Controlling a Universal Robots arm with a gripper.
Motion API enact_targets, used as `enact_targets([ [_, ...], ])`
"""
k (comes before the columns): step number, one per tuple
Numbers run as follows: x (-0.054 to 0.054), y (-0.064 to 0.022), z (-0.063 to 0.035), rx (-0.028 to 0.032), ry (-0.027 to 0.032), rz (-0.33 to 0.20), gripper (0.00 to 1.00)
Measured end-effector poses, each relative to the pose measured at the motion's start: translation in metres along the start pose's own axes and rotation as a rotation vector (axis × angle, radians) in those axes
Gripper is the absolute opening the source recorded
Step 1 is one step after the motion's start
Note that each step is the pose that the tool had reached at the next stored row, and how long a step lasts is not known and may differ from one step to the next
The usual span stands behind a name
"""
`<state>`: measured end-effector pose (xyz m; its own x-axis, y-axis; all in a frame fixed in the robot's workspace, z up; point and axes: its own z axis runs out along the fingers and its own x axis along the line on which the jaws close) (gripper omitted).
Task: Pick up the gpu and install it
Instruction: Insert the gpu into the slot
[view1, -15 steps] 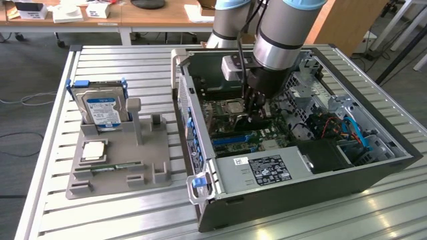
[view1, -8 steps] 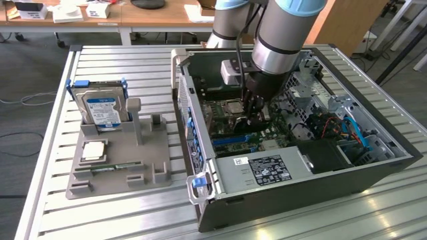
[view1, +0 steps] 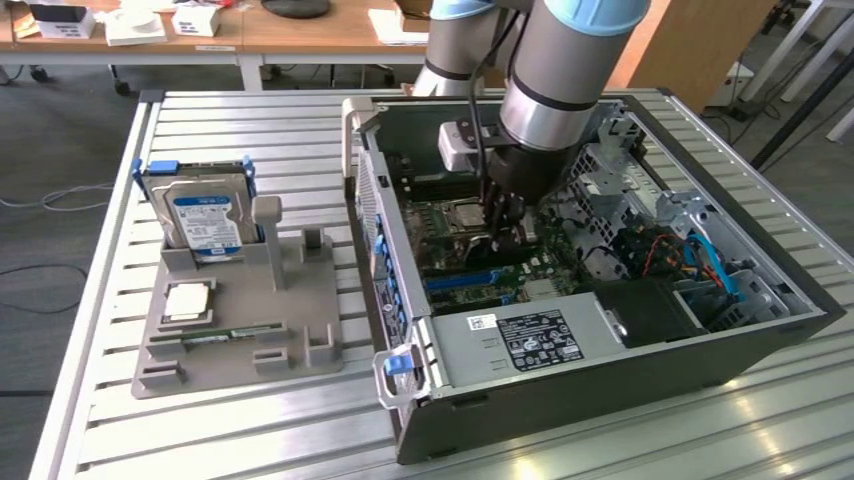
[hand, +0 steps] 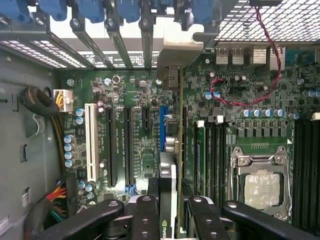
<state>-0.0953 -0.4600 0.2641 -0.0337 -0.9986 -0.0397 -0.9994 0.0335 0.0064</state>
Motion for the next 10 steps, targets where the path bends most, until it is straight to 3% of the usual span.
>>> enact_targets([
  [10,0.0004,0.005,0.0046,-0.0001,0.0002,0.0,0.27],
])
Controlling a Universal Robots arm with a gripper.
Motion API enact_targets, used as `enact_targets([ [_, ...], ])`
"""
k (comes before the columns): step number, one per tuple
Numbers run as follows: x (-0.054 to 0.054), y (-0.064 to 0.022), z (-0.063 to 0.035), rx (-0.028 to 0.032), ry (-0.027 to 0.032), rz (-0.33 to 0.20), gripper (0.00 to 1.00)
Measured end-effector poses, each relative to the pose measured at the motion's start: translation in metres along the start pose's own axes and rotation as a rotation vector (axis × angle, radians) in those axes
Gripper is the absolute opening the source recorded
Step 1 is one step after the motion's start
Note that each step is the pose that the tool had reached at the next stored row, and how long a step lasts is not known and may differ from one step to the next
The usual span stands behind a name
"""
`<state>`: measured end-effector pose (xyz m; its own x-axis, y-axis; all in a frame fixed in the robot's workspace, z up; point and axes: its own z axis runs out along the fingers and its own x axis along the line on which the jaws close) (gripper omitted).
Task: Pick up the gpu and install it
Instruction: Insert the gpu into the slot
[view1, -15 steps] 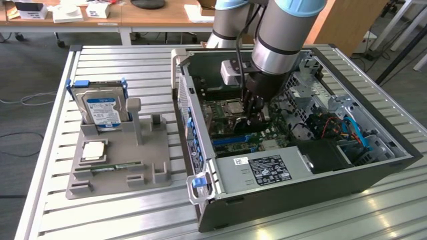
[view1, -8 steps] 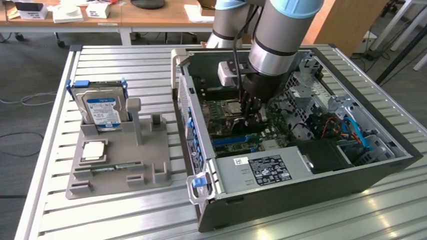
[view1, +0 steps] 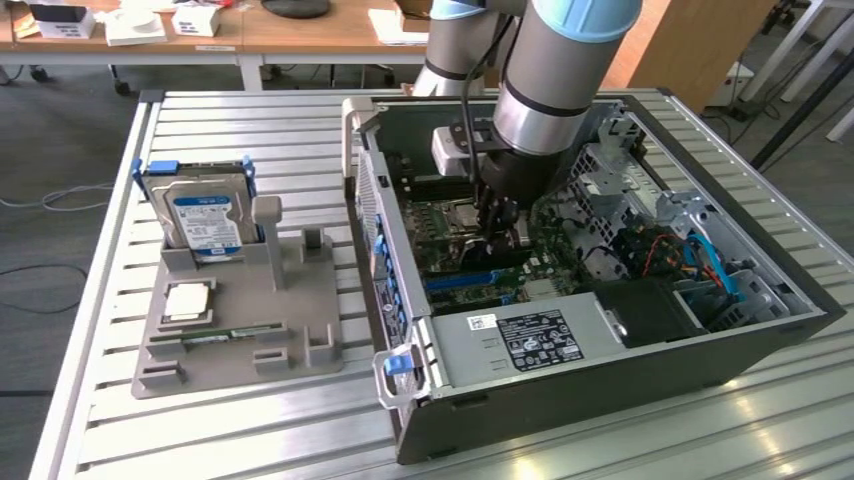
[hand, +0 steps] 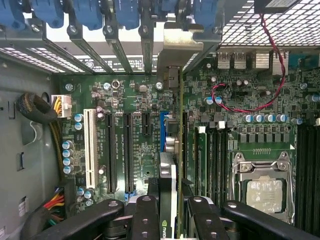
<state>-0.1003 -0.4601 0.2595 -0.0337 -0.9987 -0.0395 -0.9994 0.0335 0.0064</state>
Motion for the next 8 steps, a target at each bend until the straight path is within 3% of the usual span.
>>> enact_targets([
  [8,0.0019,-0.0001,0.0,0.0001,-0.0002,0.0,0.27],
])
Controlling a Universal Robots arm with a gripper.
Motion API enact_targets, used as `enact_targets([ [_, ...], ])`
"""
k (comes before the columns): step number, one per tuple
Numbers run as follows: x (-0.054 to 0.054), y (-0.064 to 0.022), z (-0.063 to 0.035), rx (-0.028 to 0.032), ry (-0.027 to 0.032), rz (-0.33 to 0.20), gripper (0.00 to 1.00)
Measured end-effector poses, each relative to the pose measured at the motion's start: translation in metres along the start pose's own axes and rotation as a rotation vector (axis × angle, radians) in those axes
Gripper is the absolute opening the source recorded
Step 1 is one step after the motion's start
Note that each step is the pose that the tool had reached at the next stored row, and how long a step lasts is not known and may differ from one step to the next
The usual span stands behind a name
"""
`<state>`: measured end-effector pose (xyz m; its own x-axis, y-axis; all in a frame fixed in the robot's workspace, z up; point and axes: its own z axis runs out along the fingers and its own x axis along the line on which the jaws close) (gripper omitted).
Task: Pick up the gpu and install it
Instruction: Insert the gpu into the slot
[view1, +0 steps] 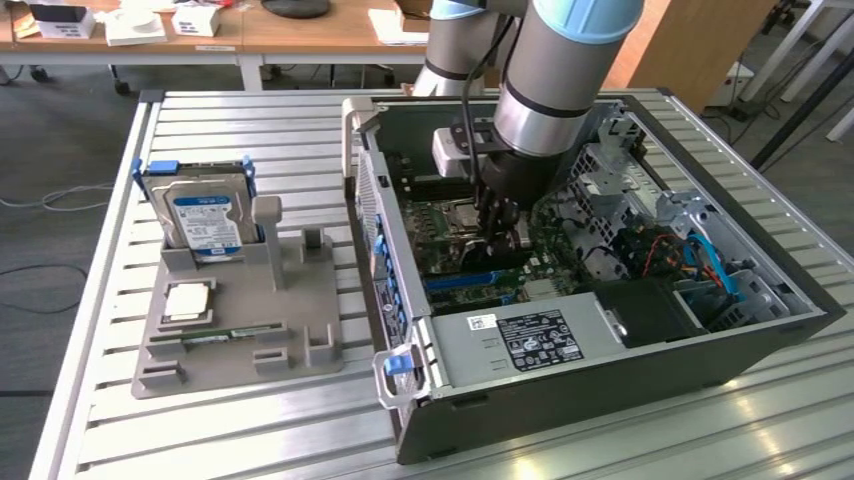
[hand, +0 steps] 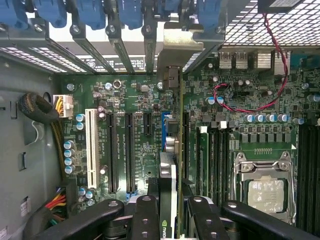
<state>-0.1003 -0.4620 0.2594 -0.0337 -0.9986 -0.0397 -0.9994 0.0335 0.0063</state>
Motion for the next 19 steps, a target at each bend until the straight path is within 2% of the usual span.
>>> enact_targets([
  [19,0.0041,0.0016,-0.0001,0.0007,-0.0001,0.0,0.27],
])
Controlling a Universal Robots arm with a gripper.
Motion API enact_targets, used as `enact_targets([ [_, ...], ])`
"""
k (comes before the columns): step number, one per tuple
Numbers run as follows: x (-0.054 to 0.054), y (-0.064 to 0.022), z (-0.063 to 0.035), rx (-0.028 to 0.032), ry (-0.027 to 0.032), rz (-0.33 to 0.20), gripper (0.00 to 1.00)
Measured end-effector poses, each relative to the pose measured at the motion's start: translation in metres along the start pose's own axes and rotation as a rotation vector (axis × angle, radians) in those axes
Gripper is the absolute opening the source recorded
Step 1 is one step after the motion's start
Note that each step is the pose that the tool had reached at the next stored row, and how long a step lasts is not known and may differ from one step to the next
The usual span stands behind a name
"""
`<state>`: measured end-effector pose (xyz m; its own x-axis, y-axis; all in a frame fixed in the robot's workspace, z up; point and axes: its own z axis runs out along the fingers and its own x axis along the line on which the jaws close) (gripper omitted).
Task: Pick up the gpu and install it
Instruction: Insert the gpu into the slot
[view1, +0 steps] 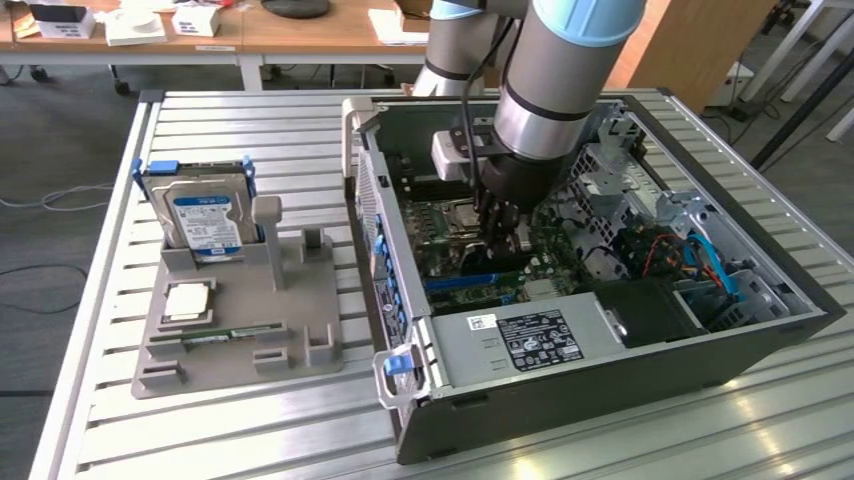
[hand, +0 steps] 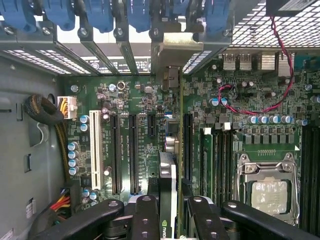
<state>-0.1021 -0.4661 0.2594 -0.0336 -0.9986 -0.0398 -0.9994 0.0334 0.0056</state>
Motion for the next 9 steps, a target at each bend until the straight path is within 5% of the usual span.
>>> enact_targets([
  [9,0.0009,0.0011,0.0,0.0003,0.0,0.0,0.27],
])
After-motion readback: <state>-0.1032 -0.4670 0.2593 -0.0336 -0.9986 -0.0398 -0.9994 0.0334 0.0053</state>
